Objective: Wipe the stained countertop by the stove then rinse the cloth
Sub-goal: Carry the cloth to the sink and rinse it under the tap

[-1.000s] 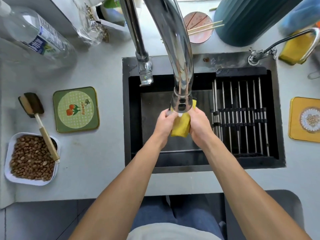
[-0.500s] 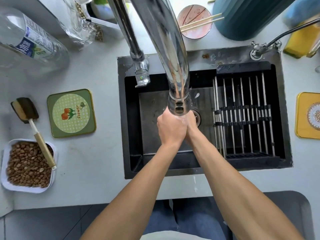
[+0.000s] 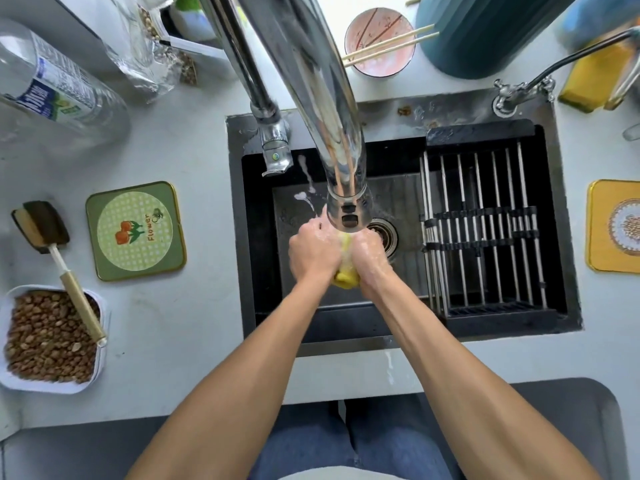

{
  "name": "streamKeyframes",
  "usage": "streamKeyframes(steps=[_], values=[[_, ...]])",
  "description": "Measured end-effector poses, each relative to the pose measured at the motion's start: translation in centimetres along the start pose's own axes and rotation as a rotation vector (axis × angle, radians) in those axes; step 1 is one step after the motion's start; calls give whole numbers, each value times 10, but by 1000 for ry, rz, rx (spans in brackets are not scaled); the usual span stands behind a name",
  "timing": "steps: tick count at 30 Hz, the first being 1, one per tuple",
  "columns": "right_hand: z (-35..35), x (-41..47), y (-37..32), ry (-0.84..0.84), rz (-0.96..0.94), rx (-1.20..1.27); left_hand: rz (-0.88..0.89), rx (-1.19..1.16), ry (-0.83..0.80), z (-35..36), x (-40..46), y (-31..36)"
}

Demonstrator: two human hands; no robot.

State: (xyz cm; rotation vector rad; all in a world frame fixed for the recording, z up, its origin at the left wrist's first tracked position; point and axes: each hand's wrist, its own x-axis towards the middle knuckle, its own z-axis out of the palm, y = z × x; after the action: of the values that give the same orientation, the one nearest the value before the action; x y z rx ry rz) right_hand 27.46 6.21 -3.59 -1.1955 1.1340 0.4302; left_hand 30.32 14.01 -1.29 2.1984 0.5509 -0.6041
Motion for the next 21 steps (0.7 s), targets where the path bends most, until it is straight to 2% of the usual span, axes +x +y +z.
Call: streamKeyframes(steps=[3,5,8,11,13,16,19,21], values=[[1,-1,-5,-39,28,69,-53,-45,-5,-1,3,-4],[0,3,-6,11,38,156,-35,-137,-55,6,-15,9],[-5,8,4,3,-21,118,-61,-201,-103,11,-29,20],[-5,4,1,26,27,40,-14,-61,-132,4,-11,14],[-7,5,-2,-11,105,93,-62,6,-118,2,6,1],[-17,10,-2,-104,127,243,-170,-259,-225,3,15,-8],[-24,15,-2,-27,75,169,-267,-470,-318,-1,10,-6],[-27,19,-1,-11,58,111,-239,-518,-331,-3,7,-6]])
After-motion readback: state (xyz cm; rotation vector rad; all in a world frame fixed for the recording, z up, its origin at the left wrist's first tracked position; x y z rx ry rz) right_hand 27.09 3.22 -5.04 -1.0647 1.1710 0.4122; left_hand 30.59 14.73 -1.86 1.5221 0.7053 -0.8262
